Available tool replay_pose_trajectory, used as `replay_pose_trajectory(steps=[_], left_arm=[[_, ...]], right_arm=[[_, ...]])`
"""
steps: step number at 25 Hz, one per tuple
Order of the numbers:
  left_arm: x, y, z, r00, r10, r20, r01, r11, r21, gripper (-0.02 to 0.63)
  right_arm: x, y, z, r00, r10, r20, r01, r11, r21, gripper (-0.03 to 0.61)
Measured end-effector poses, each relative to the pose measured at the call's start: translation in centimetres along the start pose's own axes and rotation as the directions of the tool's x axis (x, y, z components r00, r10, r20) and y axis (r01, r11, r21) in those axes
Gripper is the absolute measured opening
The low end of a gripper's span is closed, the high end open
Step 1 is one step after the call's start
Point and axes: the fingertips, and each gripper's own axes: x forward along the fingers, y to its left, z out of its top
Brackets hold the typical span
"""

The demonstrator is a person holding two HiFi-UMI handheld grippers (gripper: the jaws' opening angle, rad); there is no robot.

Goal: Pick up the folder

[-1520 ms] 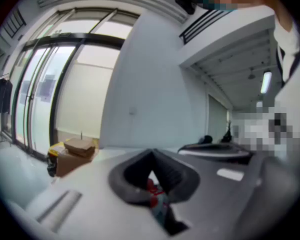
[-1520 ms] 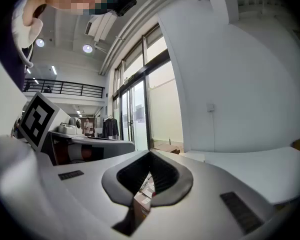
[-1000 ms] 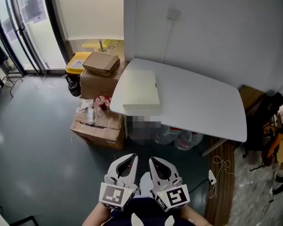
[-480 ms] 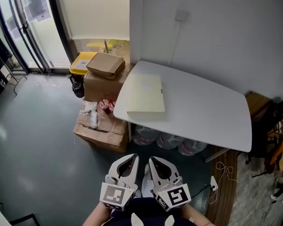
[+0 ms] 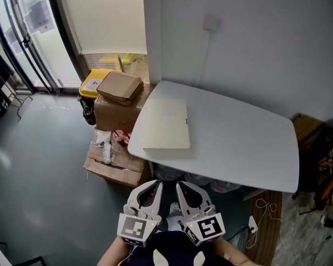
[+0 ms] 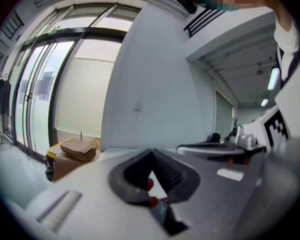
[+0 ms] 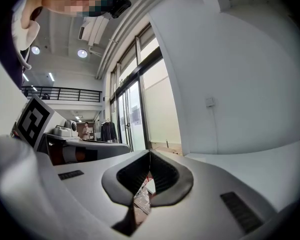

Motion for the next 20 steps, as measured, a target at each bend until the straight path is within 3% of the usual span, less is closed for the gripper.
replay_pose_trajectory(steps=[8,20], left_arm=[[5.2,1.3,1.4,0.997,0.071,0.021,-0.071,0.997,-0.004,0.005],[7.0,2.8,0.0,0.991,0.131,-0.019,-0.131,0.991,-0.041,0.005]], right_arm=[[3.0,-4.8,1.1,0.999,0.051,0.003,-0.051,0.998,-0.023,0.009],[5.4,-7.7,0.2,0.998,0.049,-0.033,-0.049,0.999,-0.001,0.009]])
